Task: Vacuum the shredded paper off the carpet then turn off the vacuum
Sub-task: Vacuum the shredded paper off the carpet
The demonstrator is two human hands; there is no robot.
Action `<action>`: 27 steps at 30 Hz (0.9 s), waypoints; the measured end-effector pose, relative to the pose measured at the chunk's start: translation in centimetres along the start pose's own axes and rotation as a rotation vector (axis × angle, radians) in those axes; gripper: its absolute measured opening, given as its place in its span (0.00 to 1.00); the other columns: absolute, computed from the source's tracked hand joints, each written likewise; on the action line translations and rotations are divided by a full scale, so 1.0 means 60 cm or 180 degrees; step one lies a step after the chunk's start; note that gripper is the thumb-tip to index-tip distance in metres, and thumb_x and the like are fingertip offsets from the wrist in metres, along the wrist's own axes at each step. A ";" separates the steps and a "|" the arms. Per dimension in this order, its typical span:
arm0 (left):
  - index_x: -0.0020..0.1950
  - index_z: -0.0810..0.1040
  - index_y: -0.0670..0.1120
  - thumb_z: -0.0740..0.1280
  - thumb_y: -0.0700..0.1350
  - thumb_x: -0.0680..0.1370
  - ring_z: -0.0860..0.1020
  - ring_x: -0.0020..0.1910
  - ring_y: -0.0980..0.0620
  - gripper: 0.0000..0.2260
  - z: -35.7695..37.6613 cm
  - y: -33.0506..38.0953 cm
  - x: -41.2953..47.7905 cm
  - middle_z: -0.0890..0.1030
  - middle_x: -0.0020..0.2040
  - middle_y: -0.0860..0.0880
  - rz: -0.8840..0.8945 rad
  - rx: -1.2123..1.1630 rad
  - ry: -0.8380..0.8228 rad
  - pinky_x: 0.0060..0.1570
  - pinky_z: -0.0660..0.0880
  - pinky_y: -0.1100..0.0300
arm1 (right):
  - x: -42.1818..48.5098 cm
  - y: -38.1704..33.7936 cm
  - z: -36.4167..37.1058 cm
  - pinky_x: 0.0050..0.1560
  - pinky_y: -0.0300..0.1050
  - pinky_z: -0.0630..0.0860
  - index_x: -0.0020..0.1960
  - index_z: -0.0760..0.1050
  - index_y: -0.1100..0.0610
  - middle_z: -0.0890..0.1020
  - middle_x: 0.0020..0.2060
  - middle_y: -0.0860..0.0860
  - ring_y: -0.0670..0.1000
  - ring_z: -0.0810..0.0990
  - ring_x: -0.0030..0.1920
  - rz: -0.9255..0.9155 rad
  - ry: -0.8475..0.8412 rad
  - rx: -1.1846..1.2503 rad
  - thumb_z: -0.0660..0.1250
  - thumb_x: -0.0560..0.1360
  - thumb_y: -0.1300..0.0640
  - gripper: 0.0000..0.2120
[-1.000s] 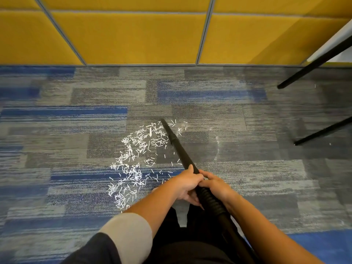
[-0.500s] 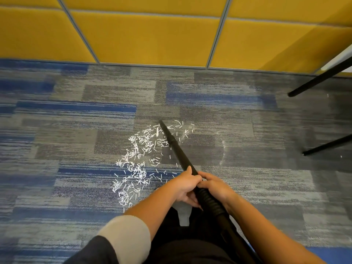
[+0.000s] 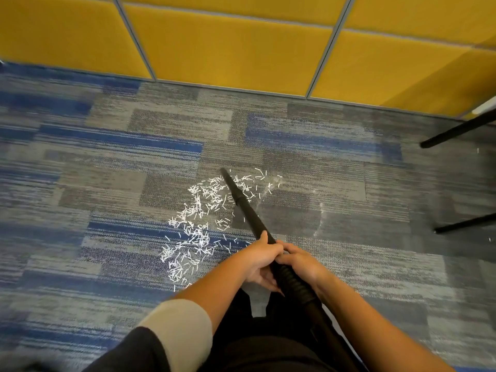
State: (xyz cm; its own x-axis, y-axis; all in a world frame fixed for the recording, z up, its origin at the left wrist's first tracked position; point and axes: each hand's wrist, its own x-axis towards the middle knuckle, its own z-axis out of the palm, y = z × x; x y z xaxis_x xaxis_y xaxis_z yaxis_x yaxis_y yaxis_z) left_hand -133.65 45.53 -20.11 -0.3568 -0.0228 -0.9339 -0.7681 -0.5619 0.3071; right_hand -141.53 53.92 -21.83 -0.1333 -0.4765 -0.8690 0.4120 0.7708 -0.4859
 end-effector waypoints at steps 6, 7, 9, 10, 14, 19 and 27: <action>0.76 0.38 0.58 0.59 0.40 0.79 0.79 0.33 0.48 0.36 -0.010 -0.003 0.003 0.78 0.45 0.44 0.0078 -0.0074 0.0051 0.32 0.80 0.50 | -0.003 -0.017 0.009 0.29 0.41 0.76 0.68 0.69 0.58 0.79 0.38 0.57 0.51 0.79 0.31 -0.0026 -0.0116 -0.0011 0.58 0.75 0.71 0.23; 0.76 0.38 0.58 0.58 0.40 0.79 0.79 0.34 0.48 0.36 -0.015 -0.007 0.002 0.78 0.46 0.43 0.0081 -0.0120 0.0061 0.32 0.80 0.50 | -0.002 -0.019 0.015 0.30 0.41 0.77 0.68 0.70 0.59 0.80 0.39 0.57 0.51 0.79 0.32 -0.0023 -0.0161 -0.0026 0.58 0.75 0.71 0.23; 0.76 0.38 0.56 0.57 0.39 0.79 0.79 0.31 0.48 0.35 -0.025 -0.015 -0.003 0.78 0.42 0.43 0.0067 -0.0191 0.0083 0.30 0.80 0.51 | 0.003 -0.017 0.027 0.35 0.42 0.78 0.67 0.70 0.59 0.80 0.41 0.58 0.53 0.79 0.36 -0.0027 -0.0202 -0.0088 0.58 0.75 0.72 0.22; 0.76 0.38 0.55 0.57 0.39 0.80 0.79 0.28 0.49 0.34 -0.030 -0.021 -0.007 0.77 0.40 0.43 0.0064 -0.0227 0.0106 0.27 0.79 0.53 | 0.007 -0.015 0.033 0.38 0.43 0.77 0.67 0.71 0.58 0.81 0.43 0.58 0.53 0.79 0.38 -0.0019 -0.0204 -0.0172 0.58 0.75 0.72 0.23; 0.76 0.41 0.55 0.56 0.45 0.82 0.78 0.29 0.49 0.29 -0.044 -0.043 -0.017 0.76 0.37 0.44 -0.0004 -0.0353 0.0115 0.34 0.79 0.52 | 0.007 -0.009 0.056 0.32 0.38 0.77 0.64 0.72 0.61 0.81 0.40 0.57 0.52 0.79 0.35 0.0027 -0.0345 -0.0355 0.59 0.75 0.73 0.20; 0.76 0.38 0.56 0.58 0.46 0.81 0.78 0.28 0.48 0.33 -0.046 -0.045 -0.012 0.77 0.35 0.44 -0.0011 -0.0457 0.0154 0.29 0.79 0.53 | 0.007 -0.011 0.052 0.34 0.43 0.77 0.58 0.76 0.53 0.82 0.38 0.57 0.52 0.80 0.32 0.0041 -0.0403 -0.0439 0.59 0.75 0.71 0.18; 0.75 0.32 0.57 0.58 0.46 0.82 0.77 0.25 0.49 0.36 -0.052 -0.045 -0.010 0.77 0.35 0.43 0.0088 -0.0491 0.0107 0.34 0.79 0.50 | 0.005 -0.019 0.057 0.24 0.39 0.75 0.66 0.70 0.54 0.79 0.37 0.57 0.51 0.78 0.29 0.0175 -0.0274 -0.0234 0.60 0.75 0.70 0.22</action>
State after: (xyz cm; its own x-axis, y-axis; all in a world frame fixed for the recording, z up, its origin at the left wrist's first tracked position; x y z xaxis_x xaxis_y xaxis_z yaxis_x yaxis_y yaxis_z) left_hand -129.72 44.48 -20.95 -0.3565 -0.0663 -0.9319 -0.6665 -0.6809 0.3034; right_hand -138.94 51.47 -21.24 -0.0333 -0.4649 -0.8848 0.3489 0.8242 -0.4462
